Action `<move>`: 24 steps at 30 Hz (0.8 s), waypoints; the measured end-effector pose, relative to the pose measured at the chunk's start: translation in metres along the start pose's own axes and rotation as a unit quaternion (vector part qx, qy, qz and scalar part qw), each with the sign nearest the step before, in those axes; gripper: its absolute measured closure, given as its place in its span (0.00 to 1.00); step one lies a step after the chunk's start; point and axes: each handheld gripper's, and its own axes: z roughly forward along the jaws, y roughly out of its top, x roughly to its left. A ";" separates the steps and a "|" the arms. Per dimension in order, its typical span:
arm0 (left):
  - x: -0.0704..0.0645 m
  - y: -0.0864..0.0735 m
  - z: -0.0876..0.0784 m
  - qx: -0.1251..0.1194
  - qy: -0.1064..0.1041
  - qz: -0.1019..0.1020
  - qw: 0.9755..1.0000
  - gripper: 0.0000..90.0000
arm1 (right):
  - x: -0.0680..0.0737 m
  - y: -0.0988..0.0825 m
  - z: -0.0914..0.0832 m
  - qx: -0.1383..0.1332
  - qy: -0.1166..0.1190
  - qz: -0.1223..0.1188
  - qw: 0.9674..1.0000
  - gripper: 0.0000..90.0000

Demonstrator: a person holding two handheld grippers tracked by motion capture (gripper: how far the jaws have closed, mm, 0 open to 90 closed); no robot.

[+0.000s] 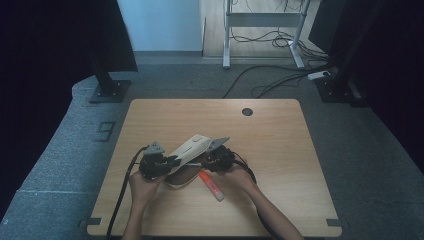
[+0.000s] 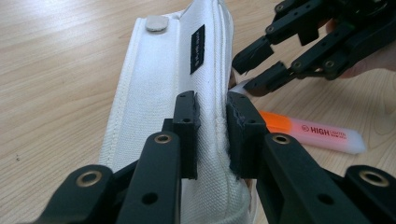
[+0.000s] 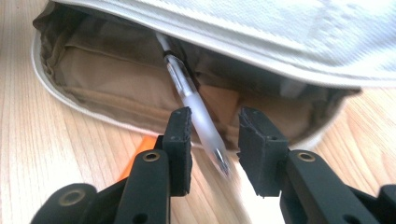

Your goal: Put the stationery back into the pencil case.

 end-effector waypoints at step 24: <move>-0.001 0.000 0.000 0.002 -0.001 0.001 1.000 0.83 | -0.011 -0.027 -0.002 0.023 -0.015 0.027 0.999 0.77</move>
